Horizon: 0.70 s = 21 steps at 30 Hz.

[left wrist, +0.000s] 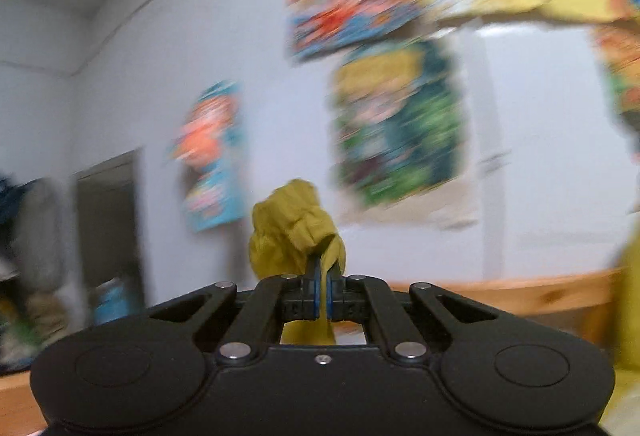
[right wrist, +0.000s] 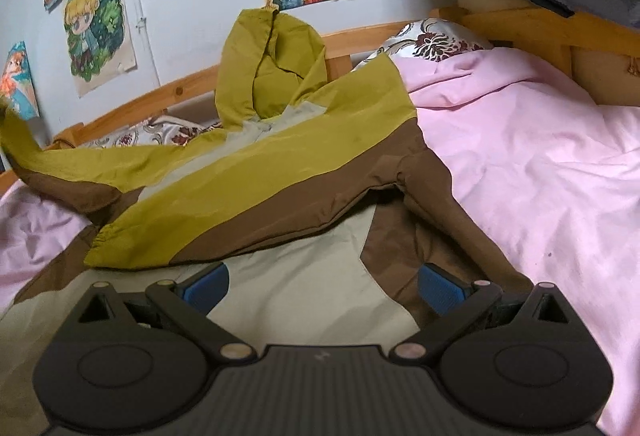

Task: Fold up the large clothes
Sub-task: 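Lift the held sleeve and fold it across the body, then open left tool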

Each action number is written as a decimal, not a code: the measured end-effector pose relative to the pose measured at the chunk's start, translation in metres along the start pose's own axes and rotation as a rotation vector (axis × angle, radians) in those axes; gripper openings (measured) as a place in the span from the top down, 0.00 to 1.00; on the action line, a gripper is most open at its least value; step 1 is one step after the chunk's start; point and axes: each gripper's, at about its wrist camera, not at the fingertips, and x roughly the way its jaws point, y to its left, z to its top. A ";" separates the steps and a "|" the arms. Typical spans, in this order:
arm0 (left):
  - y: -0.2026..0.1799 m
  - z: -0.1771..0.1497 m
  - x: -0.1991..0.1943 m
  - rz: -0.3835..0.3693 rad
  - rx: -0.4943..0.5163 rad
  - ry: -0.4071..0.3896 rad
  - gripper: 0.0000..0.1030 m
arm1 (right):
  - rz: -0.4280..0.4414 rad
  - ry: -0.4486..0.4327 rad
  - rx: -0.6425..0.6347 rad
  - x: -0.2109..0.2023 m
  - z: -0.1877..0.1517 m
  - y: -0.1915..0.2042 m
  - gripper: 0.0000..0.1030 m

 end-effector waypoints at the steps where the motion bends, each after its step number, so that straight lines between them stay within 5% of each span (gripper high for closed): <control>1: -0.014 0.005 -0.008 -0.056 0.007 -0.018 0.99 | 0.002 -0.005 0.002 -0.002 0.000 0.000 0.00; 10: -0.150 -0.006 -0.076 -0.582 0.069 -0.072 0.99 | -0.007 -0.051 0.034 -0.014 0.004 -0.010 0.00; 21: -0.273 -0.127 -0.108 -0.921 0.119 0.202 0.98 | -0.066 -0.079 0.100 -0.020 0.005 -0.035 0.00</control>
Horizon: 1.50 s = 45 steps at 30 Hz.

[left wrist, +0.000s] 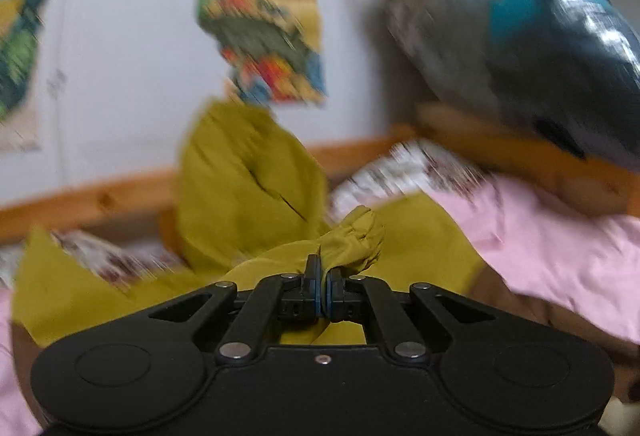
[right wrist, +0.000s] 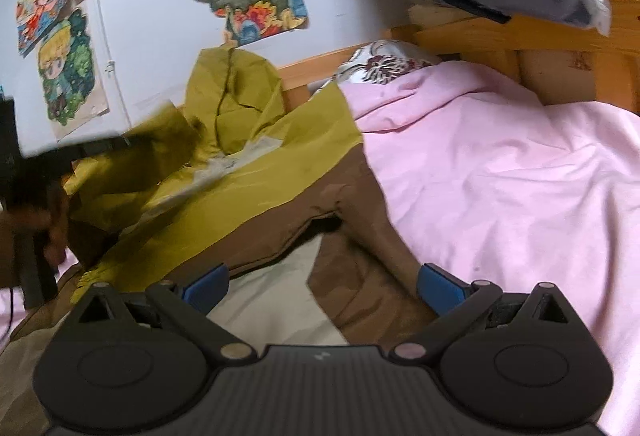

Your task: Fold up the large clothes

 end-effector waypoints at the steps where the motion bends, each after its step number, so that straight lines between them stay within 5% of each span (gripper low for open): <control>1: -0.003 -0.007 0.004 -0.026 -0.008 0.036 0.97 | -0.003 -0.003 0.003 0.000 0.000 -0.002 0.00; 8: -0.001 -0.026 0.005 -0.138 -0.071 0.158 0.84 | -0.014 -0.002 0.034 0.002 0.000 -0.011 0.00; 10: 0.000 -0.024 -0.003 -0.186 -0.082 0.174 0.73 | -0.014 0.000 0.044 0.003 0.000 -0.013 0.00; 12: 0.004 -0.023 -0.015 -0.228 -0.093 0.189 0.45 | -0.012 -0.001 0.048 0.004 -0.001 -0.014 0.00; 15: 0.012 -0.018 -0.039 -0.248 -0.100 0.164 0.21 | 0.003 -0.012 0.044 0.005 -0.002 -0.013 0.00; 18: 0.022 -0.015 -0.057 -0.247 -0.068 0.162 0.21 | 0.019 -0.018 0.029 0.008 -0.003 -0.011 0.00; 20: 0.034 -0.013 -0.064 -0.184 -0.061 0.159 0.21 | 0.030 -0.014 0.001 0.012 -0.001 -0.006 0.00; 28: 0.141 -0.023 -0.056 0.315 -0.194 0.220 0.31 | 0.124 -0.027 -0.156 0.051 0.033 0.030 0.05; 32: 0.190 -0.041 -0.034 0.418 -0.270 0.309 0.44 | 0.196 0.045 -0.176 0.096 0.052 0.049 0.19; 35: 0.219 -0.054 -0.014 0.440 -0.356 0.415 0.49 | 0.148 0.118 -0.192 0.133 0.061 0.061 0.21; 38: 0.230 -0.063 -0.006 0.448 -0.404 0.438 0.49 | 0.134 0.186 -0.183 0.161 0.063 0.066 0.20; 40: 0.226 -0.063 -0.001 0.444 -0.374 0.451 0.49 | 0.133 0.215 -0.193 0.172 0.060 0.069 0.31; 41: 0.223 -0.063 0.001 0.449 -0.344 0.462 0.49 | 0.133 0.230 -0.210 0.176 0.056 0.069 0.54; 43: 0.215 -0.063 0.005 0.453 -0.298 0.466 0.58 | 0.120 0.230 -0.242 0.178 0.051 0.071 0.71; 45: 0.206 -0.061 0.007 0.479 -0.238 0.456 0.88 | 0.094 0.164 -0.299 0.166 0.052 0.072 0.79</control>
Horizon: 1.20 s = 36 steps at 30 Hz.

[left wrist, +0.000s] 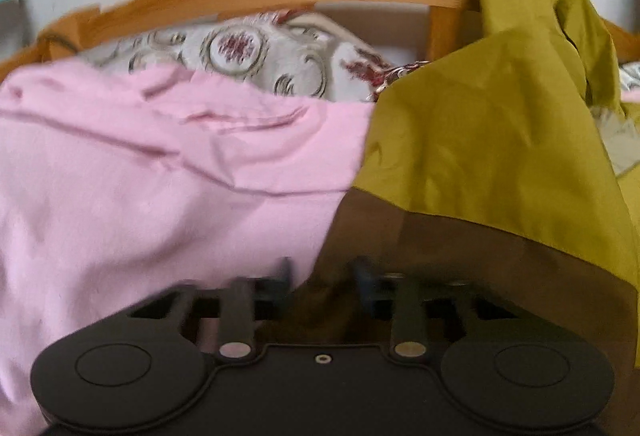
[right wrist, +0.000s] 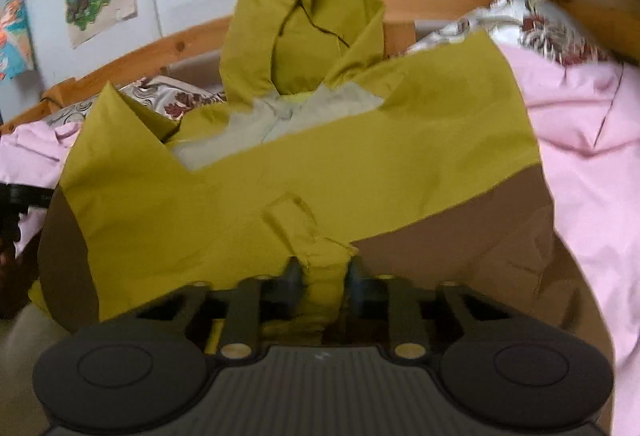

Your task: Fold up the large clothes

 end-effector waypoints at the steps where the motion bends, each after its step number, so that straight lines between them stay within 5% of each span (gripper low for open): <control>1: -0.005 -0.001 -0.002 0.046 0.025 -0.011 0.89 | -0.047 -0.033 -0.040 -0.006 0.002 0.001 0.80; 4: -0.008 -0.002 0.002 0.087 0.029 -0.016 0.89 | -0.154 -0.093 -0.074 -0.020 0.010 -0.006 0.84; 10: -0.004 -0.007 0.004 0.122 0.001 0.005 0.86 | -0.150 0.074 -0.078 0.003 -0.002 -0.012 0.83; 14: 0.002 -0.007 -0.019 0.059 -0.063 -0.080 0.62 | -0.160 0.070 -0.073 -0.010 -0.006 -0.009 0.83; 19: -0.022 -0.005 -0.041 -0.065 0.043 -0.206 0.35 | -0.160 0.096 -0.135 -0.016 -0.014 -0.002 0.85; 23: -0.053 -0.009 -0.024 -0.003 0.185 -0.110 0.39 | -0.167 0.110 -0.132 -0.009 -0.020 -0.006 0.84; 27: -0.049 -0.012 -0.006 0.022 0.130 -0.054 0.36 | -0.186 0.097 -0.177 -0.011 -0.023 -0.002 0.80; 29: -0.046 -0.014 -0.005 0.025 0.116 -0.053 0.34 | -0.173 0.089 -0.174 -0.019 -0.023 -0.003 0.73; 31: -0.044 -0.012 -0.009 0.020 0.108 -0.045 0.33 | -0.153 0.059 -0.170 -0.032 -0.023 -0.005 0.55; 33: -0.040 -0.011 -0.015 0.007 0.095 -0.025 0.20 | -0.137 0.032 -0.176 -0.047 -0.025 -0.005 0.34; 36: -0.036 -0.020 -0.041 -0.013 0.093 -0.034 0.06 | -0.122 0.027 -0.184 -0.072 -0.030 -0.004 0.23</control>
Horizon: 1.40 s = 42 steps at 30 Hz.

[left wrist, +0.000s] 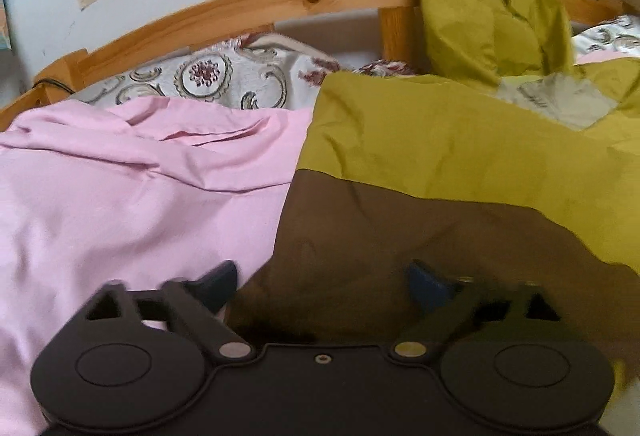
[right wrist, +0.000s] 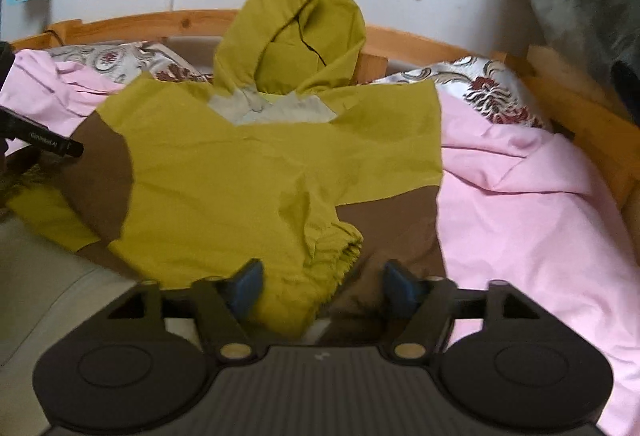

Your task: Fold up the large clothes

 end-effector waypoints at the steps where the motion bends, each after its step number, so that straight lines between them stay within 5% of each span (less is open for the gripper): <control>1: -0.002 -0.004 -0.011 -0.007 0.013 -0.012 0.05 | 0.007 -0.004 0.005 -0.009 -0.003 -0.001 0.20; 6: -0.009 -0.027 -0.073 -0.065 0.105 -0.033 0.01 | 0.047 -0.013 0.009 -0.058 -0.023 0.000 0.02; 17: -0.011 -0.109 -0.211 -0.255 0.159 -0.009 0.01 | 0.122 0.026 -0.087 -0.168 -0.079 0.025 0.00; 29: -0.012 -0.174 -0.257 -0.402 0.221 0.089 0.01 | 0.182 0.099 -0.243 -0.223 -0.122 0.069 0.00; 36: -0.034 -0.165 -0.246 -0.414 0.300 0.099 0.01 | 0.166 0.066 -0.155 -0.212 -0.120 0.053 0.00; 42: -0.044 -0.098 -0.224 -0.385 0.327 0.094 0.01 | 0.129 -0.019 0.003 -0.194 -0.101 0.018 0.00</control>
